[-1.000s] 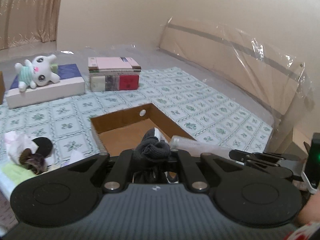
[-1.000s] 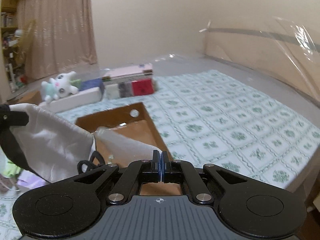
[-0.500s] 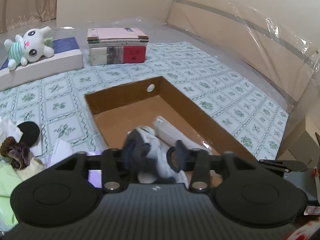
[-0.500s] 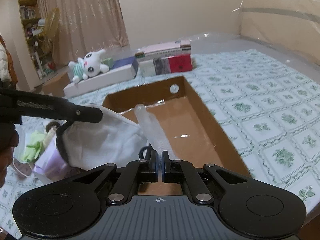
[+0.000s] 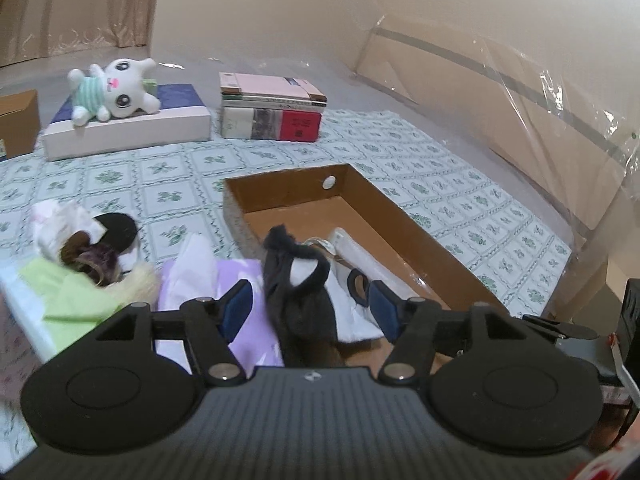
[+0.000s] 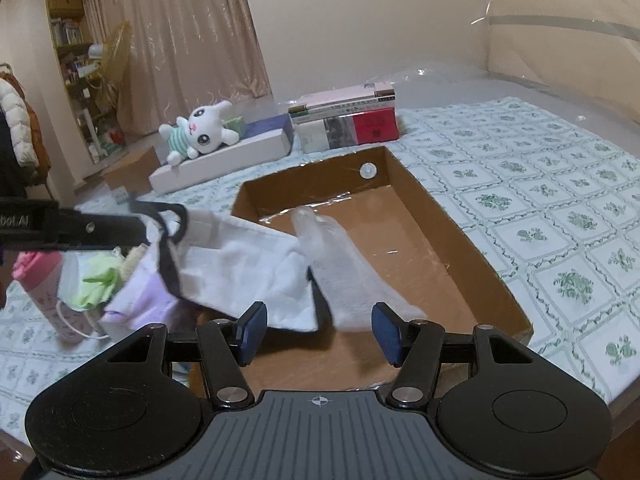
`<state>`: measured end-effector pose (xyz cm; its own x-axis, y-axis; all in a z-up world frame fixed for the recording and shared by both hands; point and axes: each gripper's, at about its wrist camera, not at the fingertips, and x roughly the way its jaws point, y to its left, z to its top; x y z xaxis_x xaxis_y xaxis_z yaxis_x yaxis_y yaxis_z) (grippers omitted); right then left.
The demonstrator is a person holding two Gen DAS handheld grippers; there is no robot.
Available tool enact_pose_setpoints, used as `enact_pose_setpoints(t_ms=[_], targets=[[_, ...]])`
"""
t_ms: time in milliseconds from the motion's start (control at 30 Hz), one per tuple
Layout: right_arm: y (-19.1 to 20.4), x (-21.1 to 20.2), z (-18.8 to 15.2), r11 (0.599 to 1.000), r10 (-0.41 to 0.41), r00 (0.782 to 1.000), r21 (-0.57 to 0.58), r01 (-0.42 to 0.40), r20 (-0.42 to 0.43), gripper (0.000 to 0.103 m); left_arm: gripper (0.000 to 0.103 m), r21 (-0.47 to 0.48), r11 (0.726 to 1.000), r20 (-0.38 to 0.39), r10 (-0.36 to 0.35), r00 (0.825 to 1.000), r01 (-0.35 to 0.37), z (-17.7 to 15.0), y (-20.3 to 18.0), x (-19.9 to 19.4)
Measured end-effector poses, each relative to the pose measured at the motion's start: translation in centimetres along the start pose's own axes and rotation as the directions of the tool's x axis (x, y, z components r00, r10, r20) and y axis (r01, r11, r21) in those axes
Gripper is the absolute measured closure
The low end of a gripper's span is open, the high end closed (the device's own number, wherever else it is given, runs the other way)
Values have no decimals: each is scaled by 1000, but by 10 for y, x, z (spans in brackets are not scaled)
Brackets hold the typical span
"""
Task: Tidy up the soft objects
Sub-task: 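Carry the black item and white bag into the cardboard box with both grippers, then open both grippers over the box and withdraw them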
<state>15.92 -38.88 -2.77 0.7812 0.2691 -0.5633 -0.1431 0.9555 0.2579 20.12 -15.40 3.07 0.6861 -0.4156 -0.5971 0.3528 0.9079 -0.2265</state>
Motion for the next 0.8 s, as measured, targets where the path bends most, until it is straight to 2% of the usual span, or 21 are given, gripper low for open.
enact_pose_setpoints(t_ms=[233,500,533,567,600,700,800], targets=[[35,-1,3,994,102,995,-49,-101,8,45,42,-19,997,36,80,996,-80,-15,15,-35],[81,55,17,967,201,979,-153,-204,-36,45,42,-26,990,44,137,990,-136,-14,41,-40],[84,63,20,965,200,979,-167,-204,-40,52,42,-31,990,42,138,990,-136,-13,44,-38],[86,70,22,964,190,981,-181,-194,-39,64,42,-36,990,39,138,990,-137,-13,47,-37],[85,74,24,967,170,985,-185,-173,-32,97,42,-40,990,36,139,990,-137,-13,49,-35],[71,77,34,980,48,999,-196,-44,15,99,42,-54,989,35,140,990,-138,-15,56,-32],[47,81,36,971,-94,995,-218,95,16,99,42,-68,989,28,134,991,-132,-16,61,-28]])
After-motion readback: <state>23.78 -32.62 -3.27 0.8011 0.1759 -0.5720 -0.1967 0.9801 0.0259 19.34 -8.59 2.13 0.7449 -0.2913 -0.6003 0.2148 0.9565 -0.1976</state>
